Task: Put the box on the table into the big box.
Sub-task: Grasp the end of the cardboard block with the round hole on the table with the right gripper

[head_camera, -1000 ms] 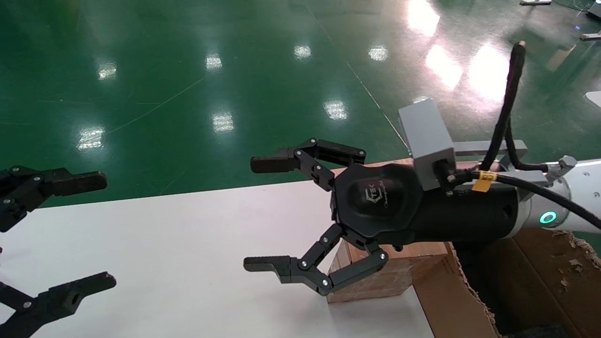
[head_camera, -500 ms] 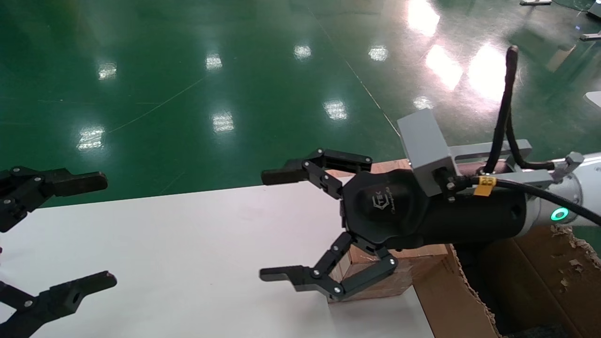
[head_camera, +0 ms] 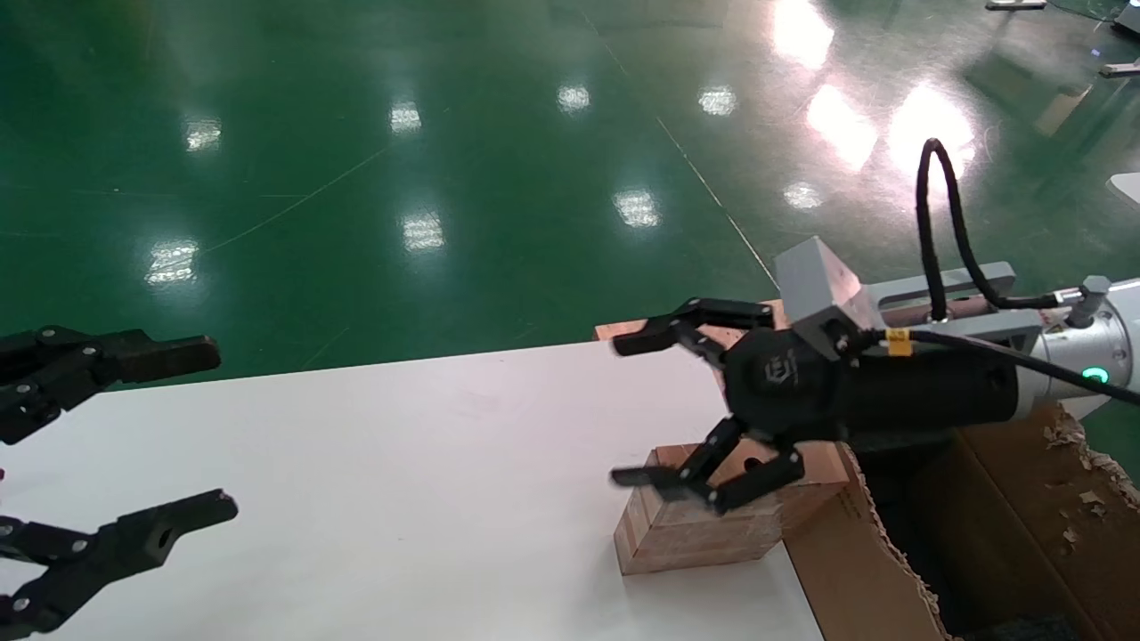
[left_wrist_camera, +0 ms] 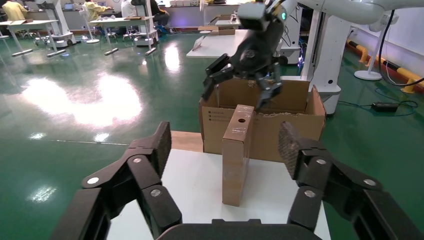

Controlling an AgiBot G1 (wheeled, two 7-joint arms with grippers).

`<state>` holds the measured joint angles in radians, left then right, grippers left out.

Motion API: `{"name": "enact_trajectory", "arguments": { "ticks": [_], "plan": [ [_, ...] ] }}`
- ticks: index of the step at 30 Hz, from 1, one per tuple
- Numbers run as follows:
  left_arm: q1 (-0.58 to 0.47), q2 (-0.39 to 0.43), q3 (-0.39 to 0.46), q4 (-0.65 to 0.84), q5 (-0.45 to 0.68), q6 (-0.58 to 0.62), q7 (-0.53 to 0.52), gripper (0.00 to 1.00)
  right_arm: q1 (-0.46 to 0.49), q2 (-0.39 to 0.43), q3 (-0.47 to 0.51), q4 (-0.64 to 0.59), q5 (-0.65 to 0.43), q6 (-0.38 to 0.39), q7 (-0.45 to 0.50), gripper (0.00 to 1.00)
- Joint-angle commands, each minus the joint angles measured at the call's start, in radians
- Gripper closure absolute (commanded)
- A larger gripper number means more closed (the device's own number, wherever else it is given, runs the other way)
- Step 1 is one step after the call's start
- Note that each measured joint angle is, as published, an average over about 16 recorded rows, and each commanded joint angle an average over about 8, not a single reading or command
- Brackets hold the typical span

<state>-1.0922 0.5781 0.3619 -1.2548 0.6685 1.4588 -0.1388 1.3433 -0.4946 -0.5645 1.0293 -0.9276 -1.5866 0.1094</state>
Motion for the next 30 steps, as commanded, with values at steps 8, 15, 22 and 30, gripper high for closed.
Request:
{"name": "enact_trajectory", "arguments": {
  "ticks": [8,15,22,30],
  "plan": [
    [0.0,0.0,0.0,0.0,0.0,0.0,0.0,1.0,0.078,-0.01,-0.103,-0.156,-0.068,-0.002,-0.091,0.0],
    [0.0,0.0,0.0,0.0,0.0,0.0,0.0,1.0,0.108,0.0,-0.199,-0.205,-0.066,-0.007,-0.125,0.0],
    [0.0,0.0,0.0,0.0,0.0,0.0,0.0,1.0,0.136,0.025,-0.292,-0.232,-0.044,-0.008,-0.149,0.0],
    [0.0,0.0,0.0,0.0,0.0,0.0,0.0,1.0,0.172,0.036,-0.391,-0.266,-0.029,-0.007,-0.183,0.0]
  ]
}}
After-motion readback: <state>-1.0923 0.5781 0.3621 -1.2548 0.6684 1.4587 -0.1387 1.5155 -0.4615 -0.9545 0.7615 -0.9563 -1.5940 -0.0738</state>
